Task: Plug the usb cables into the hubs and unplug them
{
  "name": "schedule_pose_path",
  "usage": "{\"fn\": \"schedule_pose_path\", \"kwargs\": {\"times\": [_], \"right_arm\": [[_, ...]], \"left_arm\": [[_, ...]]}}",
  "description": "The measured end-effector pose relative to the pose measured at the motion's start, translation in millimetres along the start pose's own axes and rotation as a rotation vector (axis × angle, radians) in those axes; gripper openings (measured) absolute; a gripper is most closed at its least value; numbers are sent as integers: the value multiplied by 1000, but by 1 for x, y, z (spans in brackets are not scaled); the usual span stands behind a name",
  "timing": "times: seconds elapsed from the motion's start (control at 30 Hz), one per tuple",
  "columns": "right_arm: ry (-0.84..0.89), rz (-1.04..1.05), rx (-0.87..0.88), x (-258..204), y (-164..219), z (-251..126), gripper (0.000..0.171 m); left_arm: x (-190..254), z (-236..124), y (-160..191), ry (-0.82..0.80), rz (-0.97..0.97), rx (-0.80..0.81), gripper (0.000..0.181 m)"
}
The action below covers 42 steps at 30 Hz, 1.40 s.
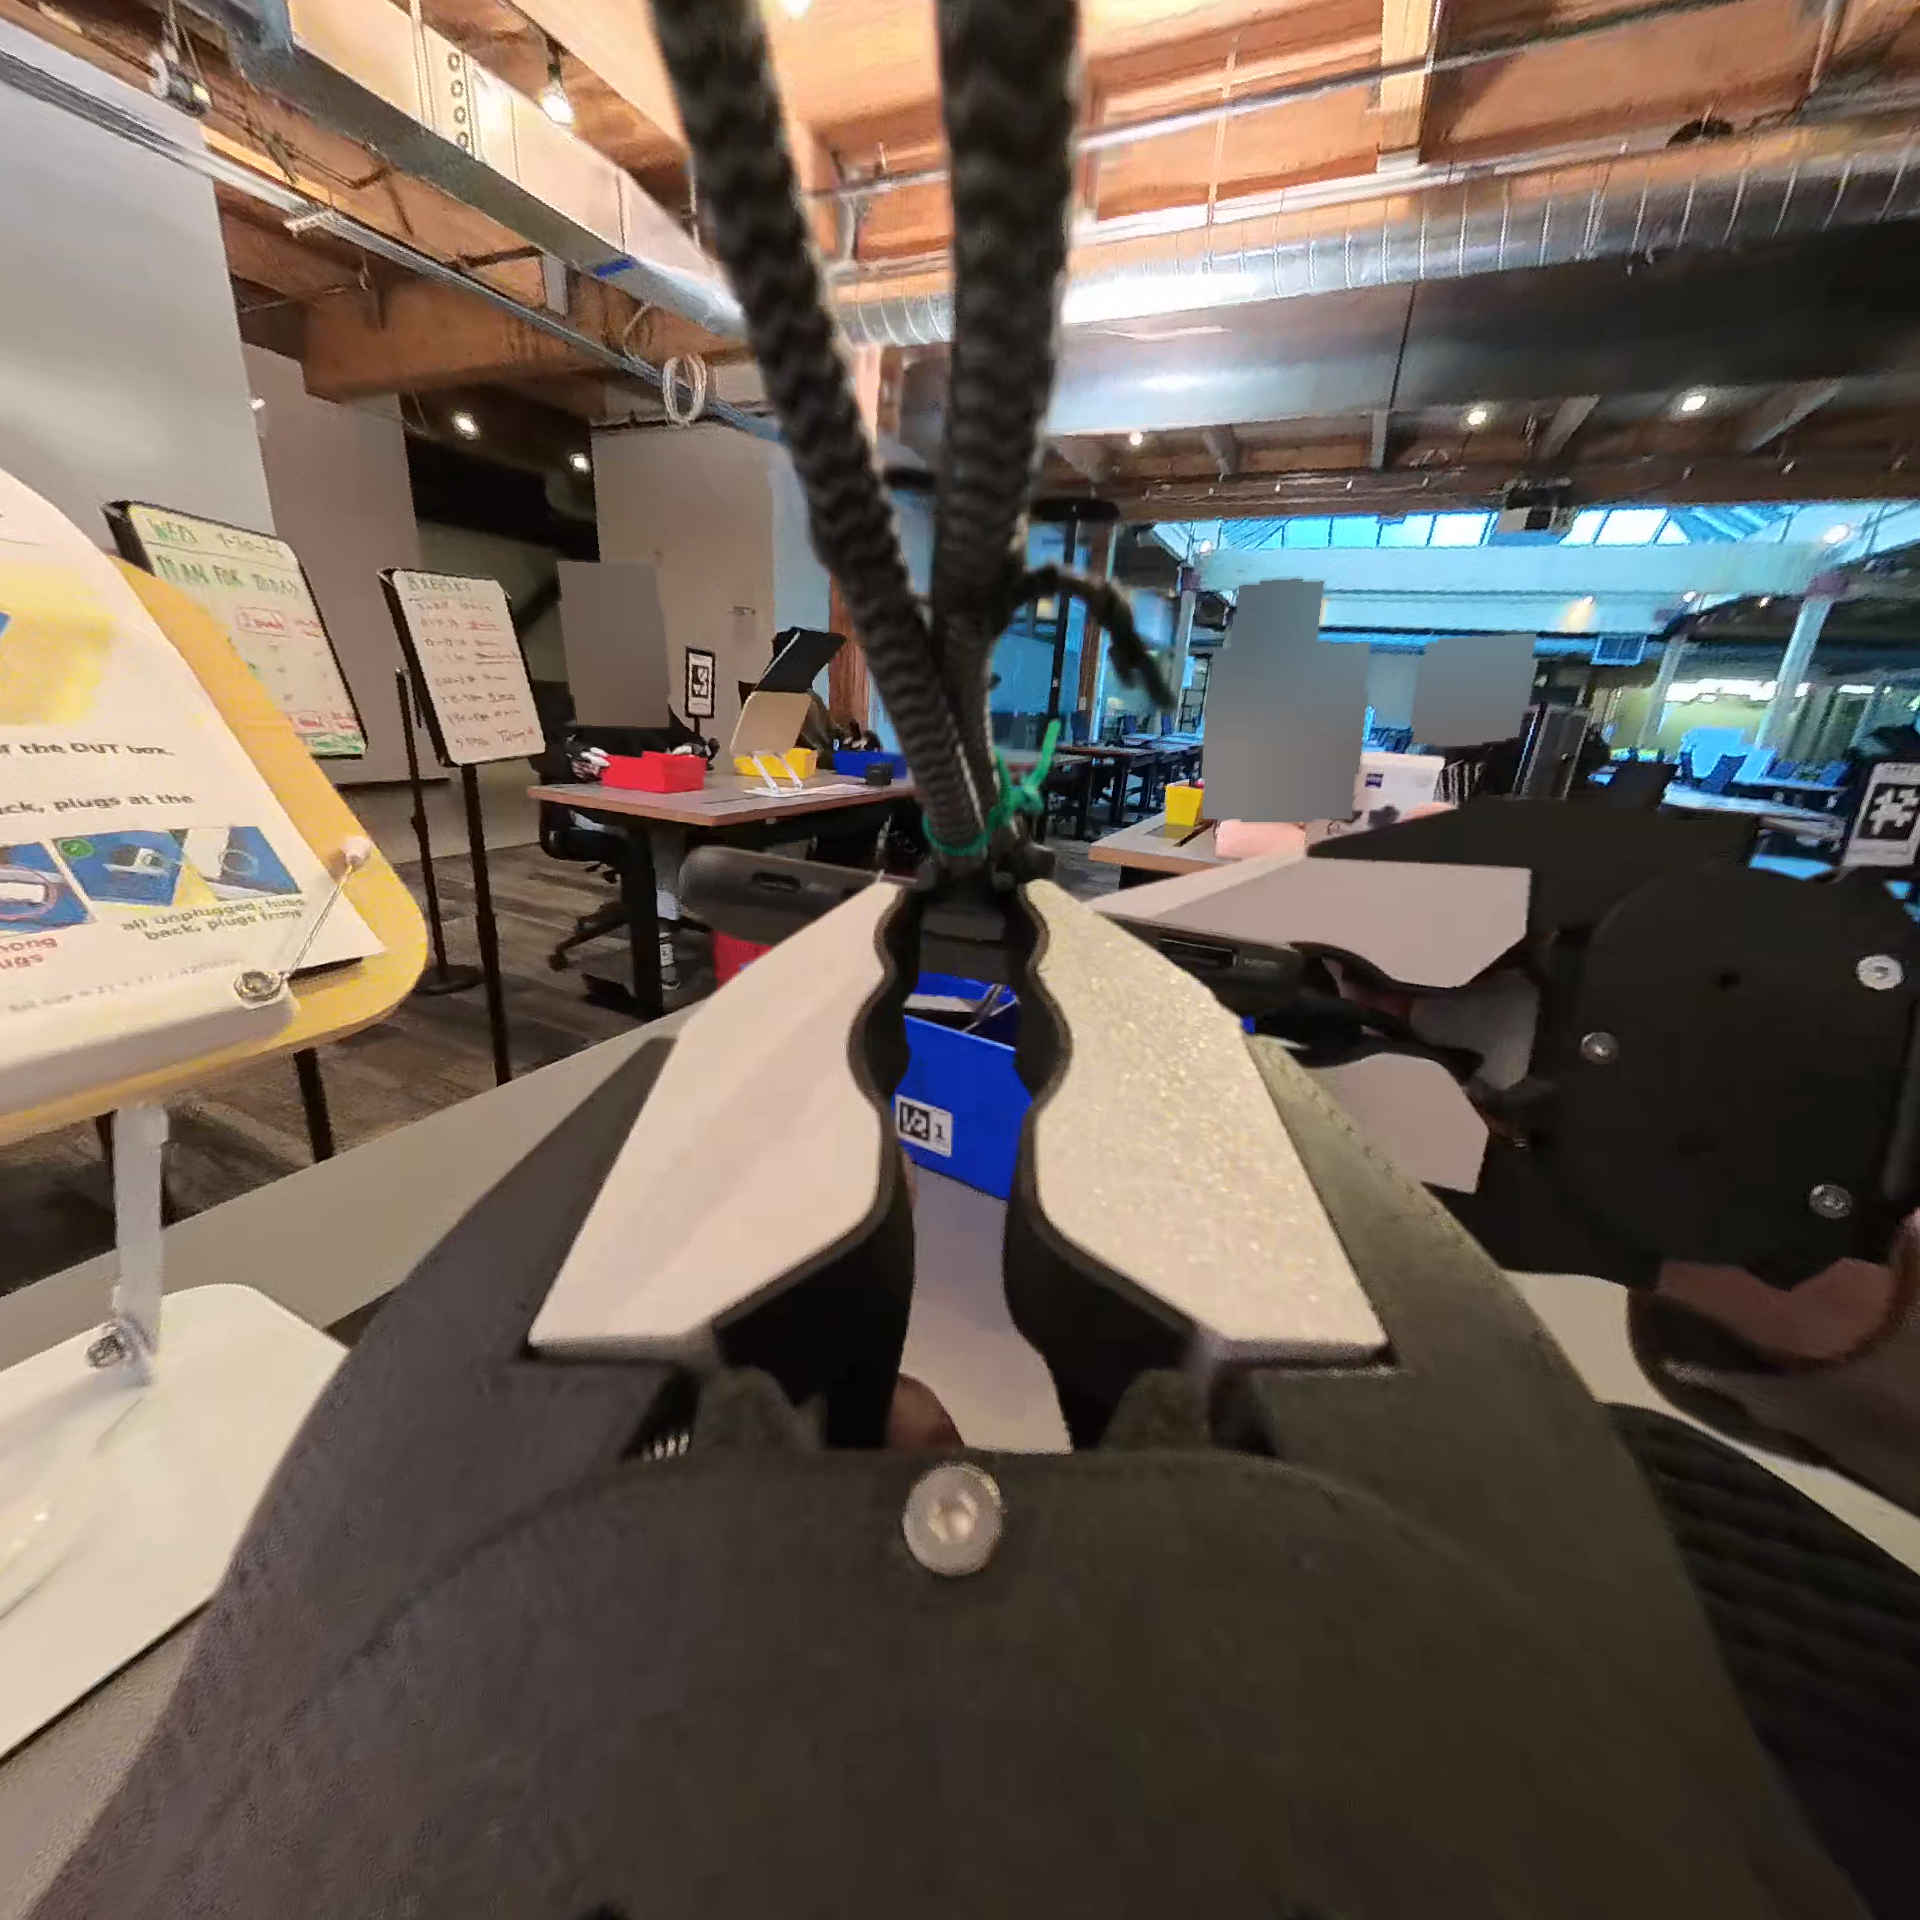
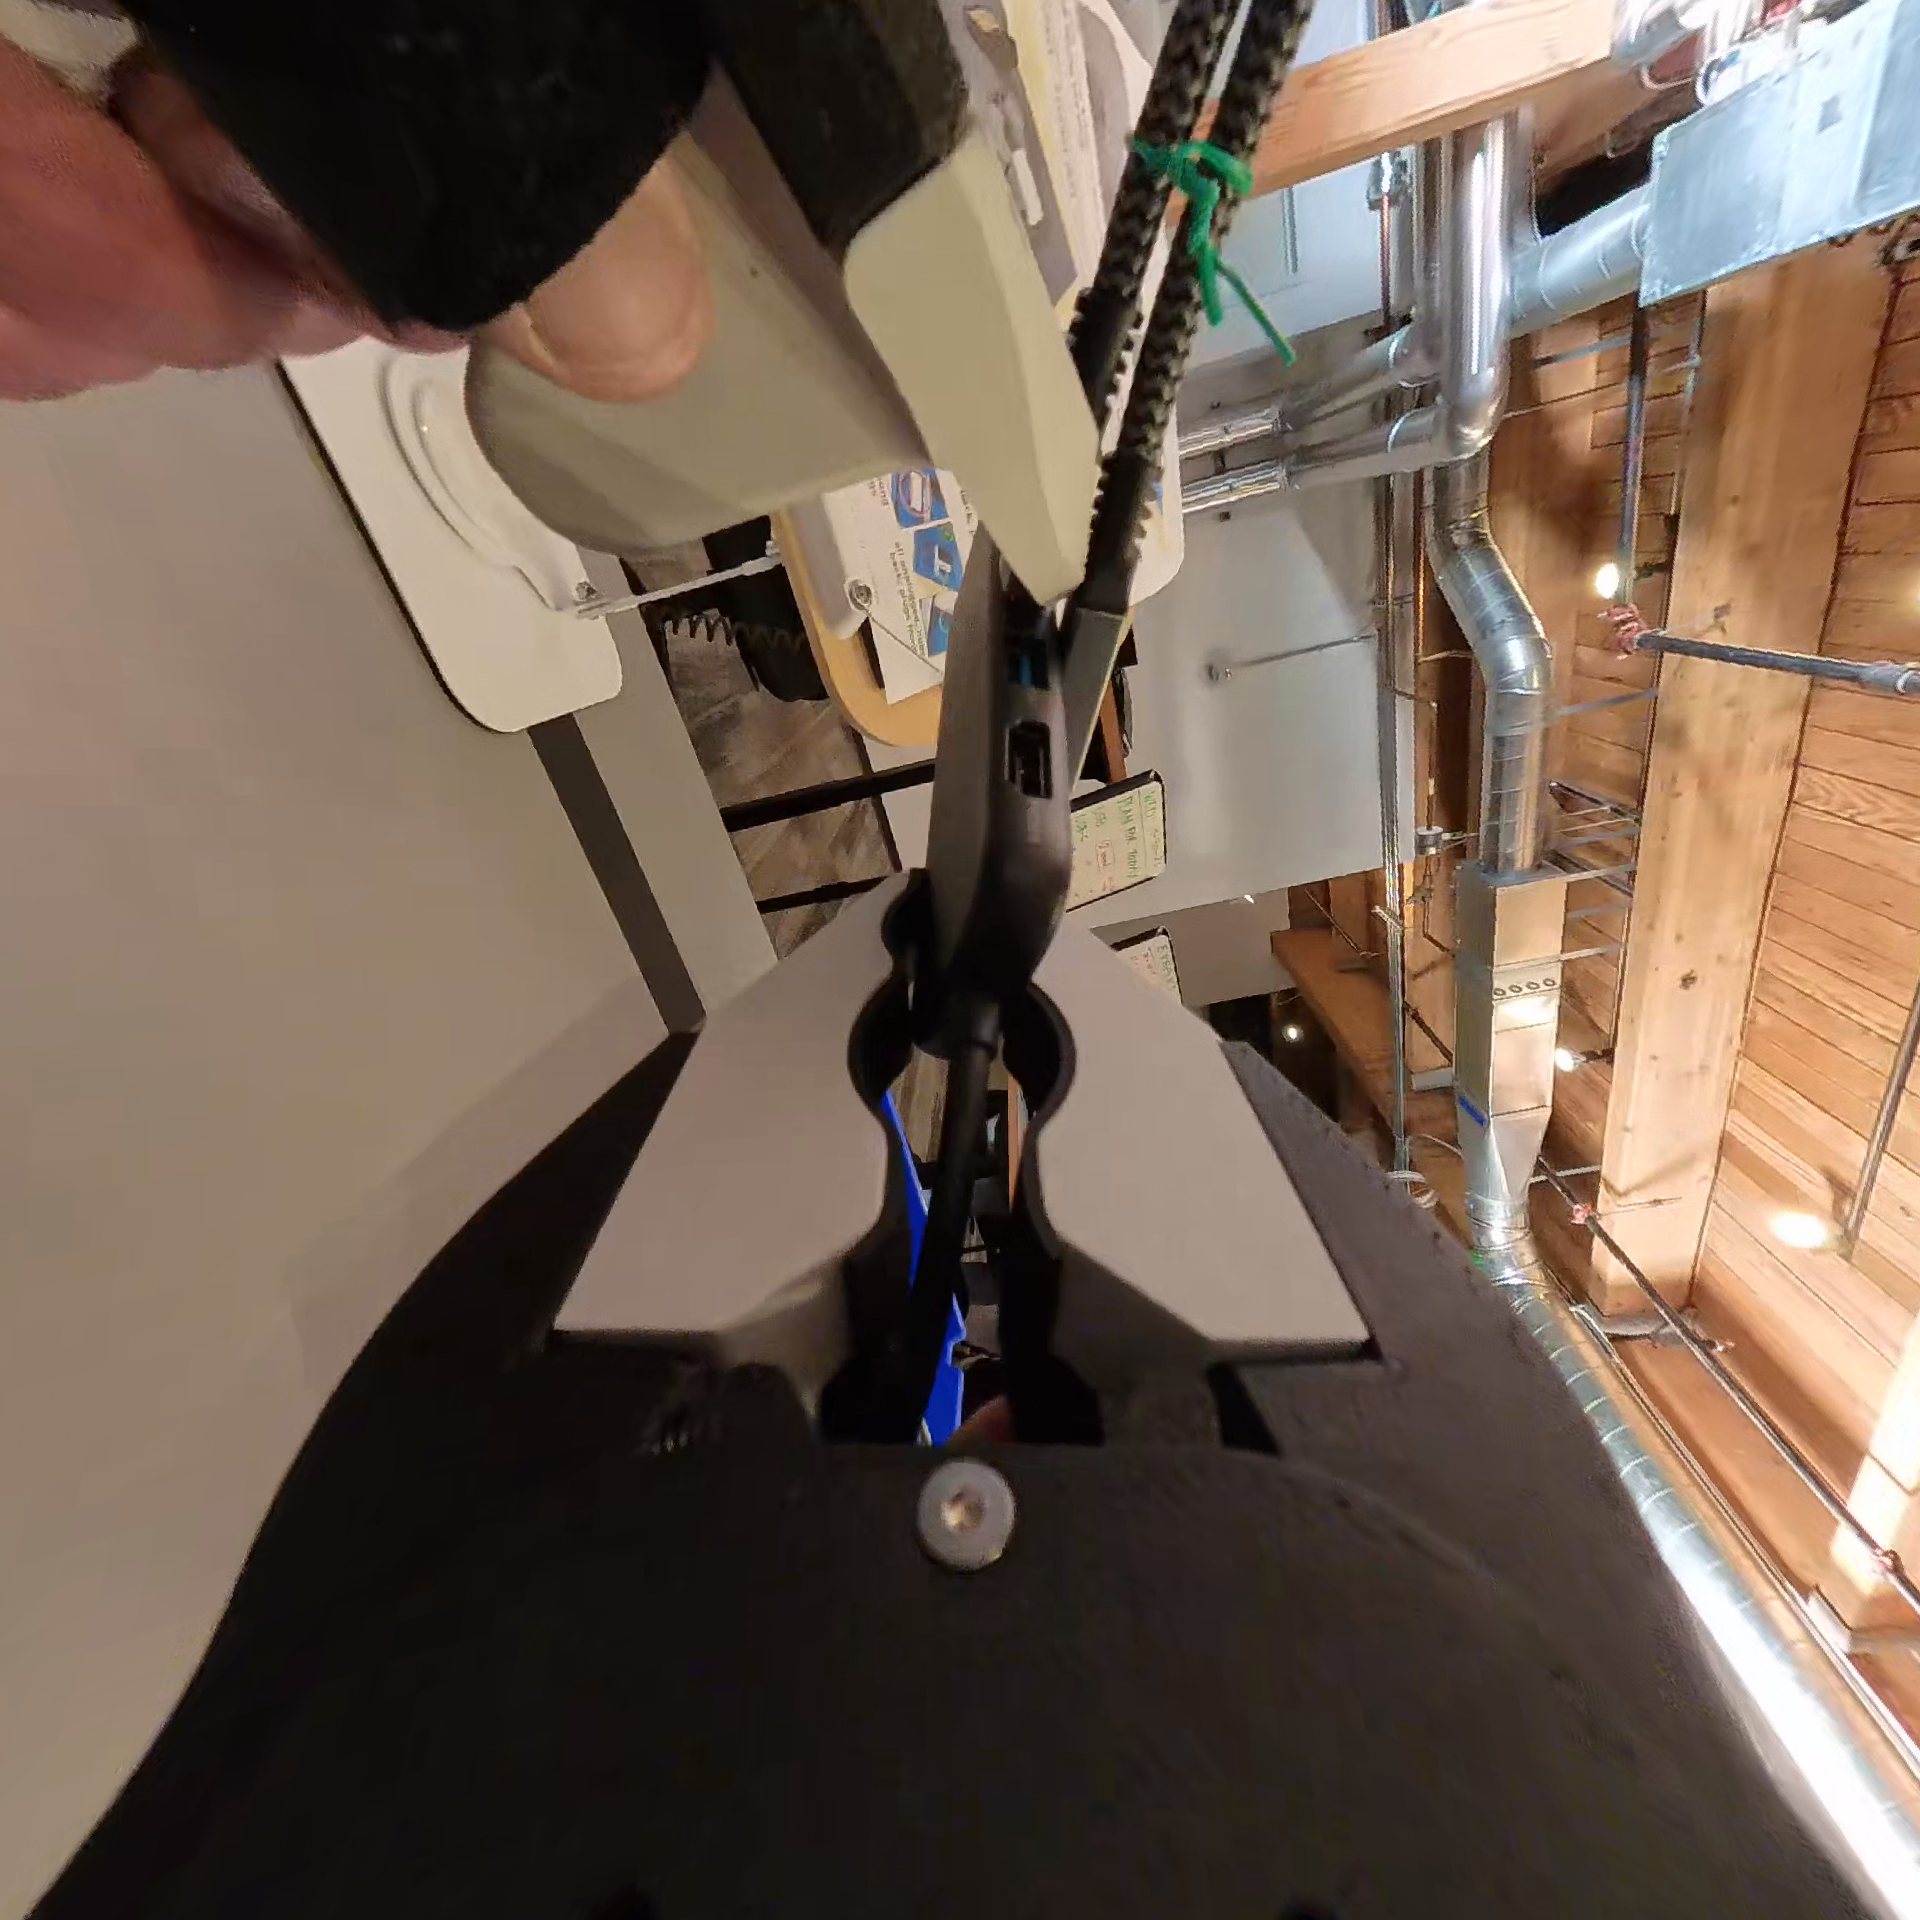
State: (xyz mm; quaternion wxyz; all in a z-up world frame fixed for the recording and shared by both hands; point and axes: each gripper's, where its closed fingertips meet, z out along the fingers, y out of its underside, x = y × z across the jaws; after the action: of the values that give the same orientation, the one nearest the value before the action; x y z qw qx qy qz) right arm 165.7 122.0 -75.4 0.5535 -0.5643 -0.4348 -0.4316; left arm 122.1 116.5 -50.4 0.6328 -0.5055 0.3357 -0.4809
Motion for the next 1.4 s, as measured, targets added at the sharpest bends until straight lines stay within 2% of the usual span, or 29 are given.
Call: {"fn": "schedule_pose_path", "kwargs": {"times": [0.13,0.2,0.27,0.4,0.63,0.73,0.8,0.93,1.03,1.17,1.23,1.4], "right_arm": [[-100,81,2,1,13,1,7],[-142,140,-11,9,27,4,7],[-189,238,-23,24,49,8,7],[-267,329,-89,59,110,18,7],[-400,863,-16,108,206,73,9],[-382,823,-68,100,252,105,8],[-361,807,-32,94,270,123,8],[-264,933,134,109,276,146,9],[-308,962,195,97,275,160,9],[-446,842,37,34,302,174,9],[-556,781,-5,9,305,168,9],[-716,460,-207,-33,337,149,10]], "left_arm": [[4,5,8,12,-18,-43,20],[8,7,9,39,-25,-49,39],[10,8,11,58,-6,-76,45],[9,9,18,79,18,-110,45],[-2,13,52,66,69,-205,40],[-11,13,61,48,90,-228,37],[-17,12,67,35,97,-240,37],[-26,12,77,17,100,-257,36],[-30,12,85,9,111,-278,35],[-31,12,90,11,133,-285,35],[-31,12,94,8,143,-293,35],[-28,13,103,18,163,-316,34]]}}
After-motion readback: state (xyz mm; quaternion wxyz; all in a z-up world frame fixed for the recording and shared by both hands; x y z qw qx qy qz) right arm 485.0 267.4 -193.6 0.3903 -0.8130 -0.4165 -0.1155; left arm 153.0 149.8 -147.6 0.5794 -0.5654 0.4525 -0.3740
